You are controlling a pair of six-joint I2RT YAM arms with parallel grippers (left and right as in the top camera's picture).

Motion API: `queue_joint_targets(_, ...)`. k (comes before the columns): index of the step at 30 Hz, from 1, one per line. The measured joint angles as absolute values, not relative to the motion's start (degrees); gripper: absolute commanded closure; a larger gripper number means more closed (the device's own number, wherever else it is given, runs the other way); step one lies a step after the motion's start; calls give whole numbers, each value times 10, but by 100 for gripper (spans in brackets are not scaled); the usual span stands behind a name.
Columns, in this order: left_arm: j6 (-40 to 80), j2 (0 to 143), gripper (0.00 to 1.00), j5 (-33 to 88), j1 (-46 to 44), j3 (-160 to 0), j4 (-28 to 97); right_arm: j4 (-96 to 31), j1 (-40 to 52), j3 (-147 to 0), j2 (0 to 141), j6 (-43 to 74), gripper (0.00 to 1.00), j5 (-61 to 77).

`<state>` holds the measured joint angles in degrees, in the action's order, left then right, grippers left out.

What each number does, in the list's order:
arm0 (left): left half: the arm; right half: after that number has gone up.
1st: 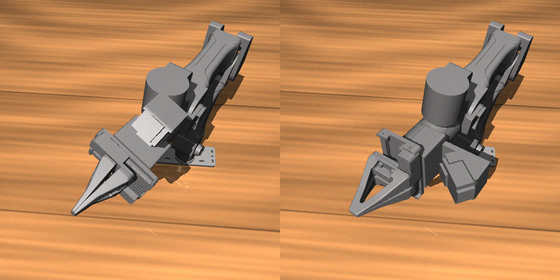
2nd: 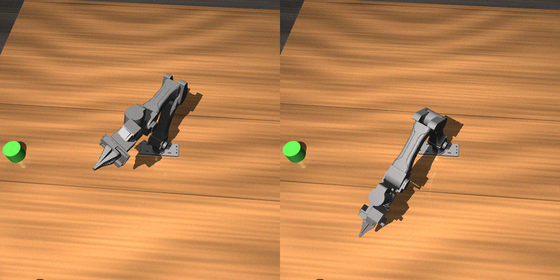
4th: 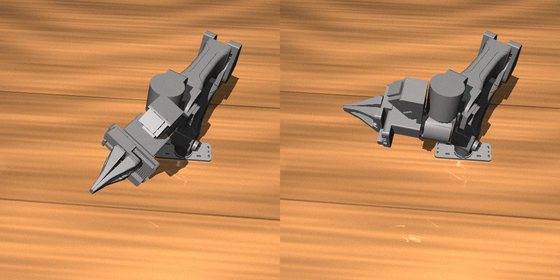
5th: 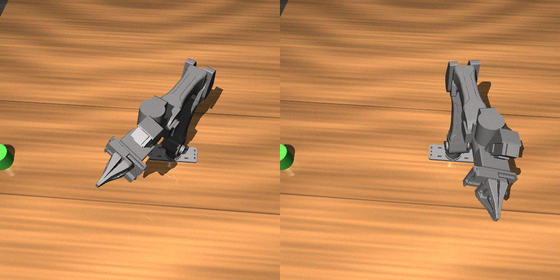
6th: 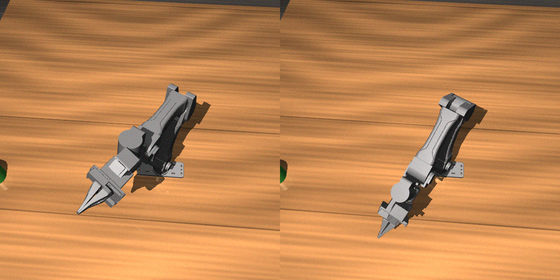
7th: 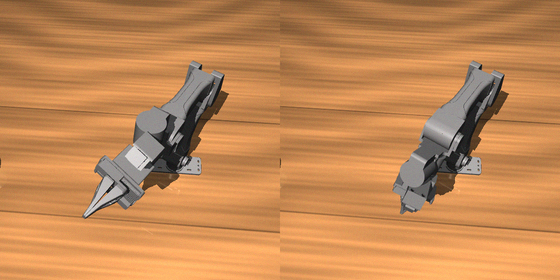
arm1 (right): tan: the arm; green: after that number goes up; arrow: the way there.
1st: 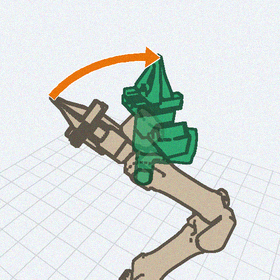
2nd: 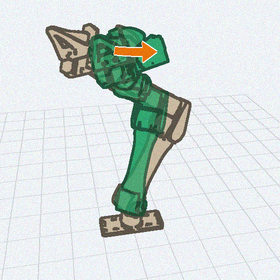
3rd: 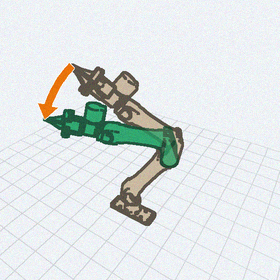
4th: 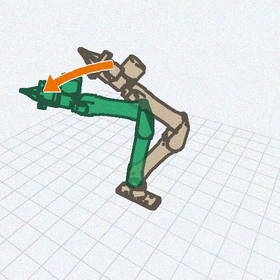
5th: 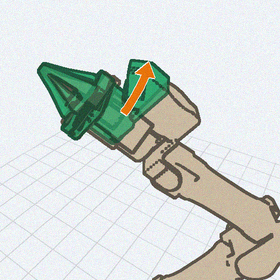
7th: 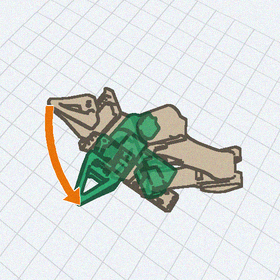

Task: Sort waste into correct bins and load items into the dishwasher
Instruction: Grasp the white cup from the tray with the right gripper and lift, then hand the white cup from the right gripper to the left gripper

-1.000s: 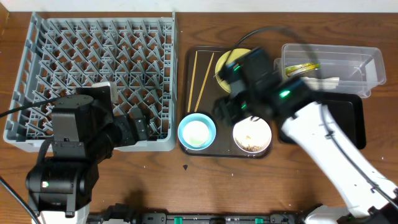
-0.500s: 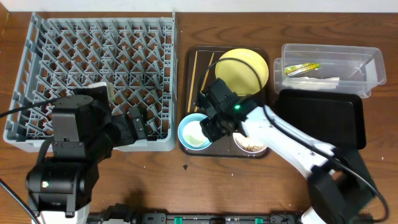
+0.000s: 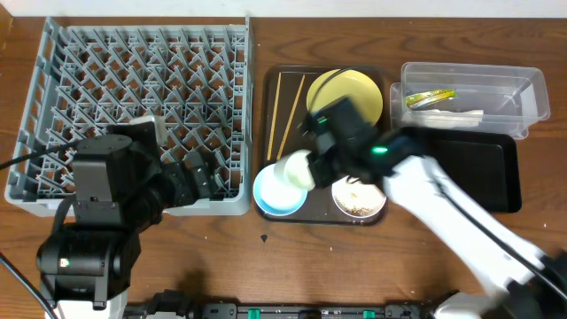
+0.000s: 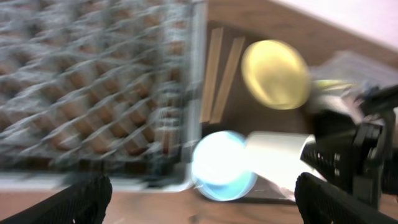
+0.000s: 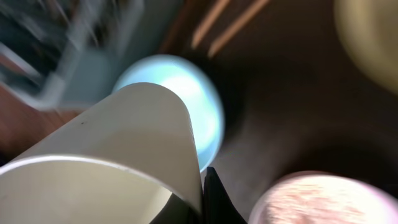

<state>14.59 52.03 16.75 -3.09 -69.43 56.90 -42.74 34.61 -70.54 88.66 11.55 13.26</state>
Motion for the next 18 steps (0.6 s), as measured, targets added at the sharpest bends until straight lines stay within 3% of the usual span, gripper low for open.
queue_joint_targets(3,152,521,5,253,-30,-694,524,-395,296,-709,828,116,99,188)
queue_joint_targets(8,183,523,5,393,-30,-695,463,-280,219,-713,781,108,99,407)
queue_joint_targets(13,200,532,5,503,-30,-695,444,-193,216,-714,781,102,99,598)
queue_joint_targets(18,209,537,5,586,-30,-695,443,-160,226,-714,781,103,99,683)
